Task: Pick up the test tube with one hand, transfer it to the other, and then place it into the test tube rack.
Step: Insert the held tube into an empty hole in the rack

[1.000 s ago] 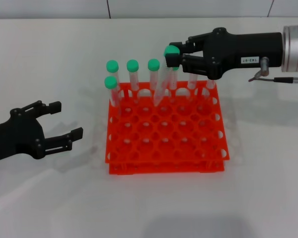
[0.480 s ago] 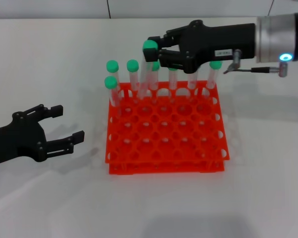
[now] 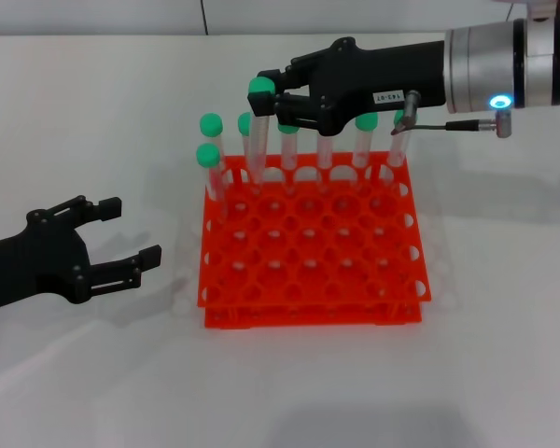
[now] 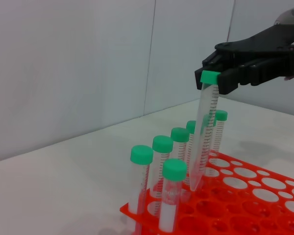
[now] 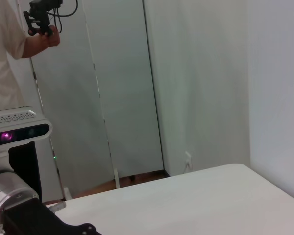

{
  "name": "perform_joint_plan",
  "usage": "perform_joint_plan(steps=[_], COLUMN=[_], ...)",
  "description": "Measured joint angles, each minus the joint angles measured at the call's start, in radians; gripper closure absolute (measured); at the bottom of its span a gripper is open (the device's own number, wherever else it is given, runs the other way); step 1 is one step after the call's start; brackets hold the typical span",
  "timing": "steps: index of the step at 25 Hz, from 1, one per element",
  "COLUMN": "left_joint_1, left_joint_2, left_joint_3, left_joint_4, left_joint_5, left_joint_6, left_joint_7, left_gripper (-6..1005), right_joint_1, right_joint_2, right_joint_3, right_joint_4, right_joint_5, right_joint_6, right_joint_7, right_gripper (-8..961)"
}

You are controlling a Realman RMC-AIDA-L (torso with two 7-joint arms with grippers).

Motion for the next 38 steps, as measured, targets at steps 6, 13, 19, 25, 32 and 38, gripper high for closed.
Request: perform_joint_plan(steps=[6, 13, 19, 25, 32, 38], left_joint_1=[0.0, 0.0, 0.0, 0.0, 0.0, 0.0], left_joint_2=[0.0, 0.0, 0.0, 0.0, 0.0, 0.0], left_joint_3=[0.0, 0.0, 0.0, 0.0, 0.0, 0.0], left_joint_4=[0.0, 0.0, 0.0, 0.001, 0.001, 0.001], left_joint_5=[0.001, 0.009, 0.012, 0.012, 0.012, 0.012], left_joint_6=[0.001, 0.006, 0.01, 0.011, 0.011, 0.009], left_joint_7=[0.0, 0.001, 0.0, 0.0, 0.002, 0.003], left_gripper=[118, 118, 118, 118, 118, 118], right_joint_1=[0.011, 0.018, 0.019, 0.019, 0.02, 0.021], right_joint_2=[0.001, 0.003, 0.003, 0.003, 0.006, 0.006], right_joint_3=[-0.015, -0.057, -0.06, -0.063, -0.079, -0.094], right_joint_4=[0.008, 0.009, 0.01, 0.02, 0.025, 0.025], right_joint_5=[0.001, 0.003, 0.003, 0.003, 0.004, 0.005], right_joint_6=[0.016, 0.051, 0.056, 0.061, 0.074, 0.09], right_joint_7=[0.004, 0.012, 0.013, 0.013, 0.014, 0.014], right_gripper=[602, 596, 590, 584, 578, 572])
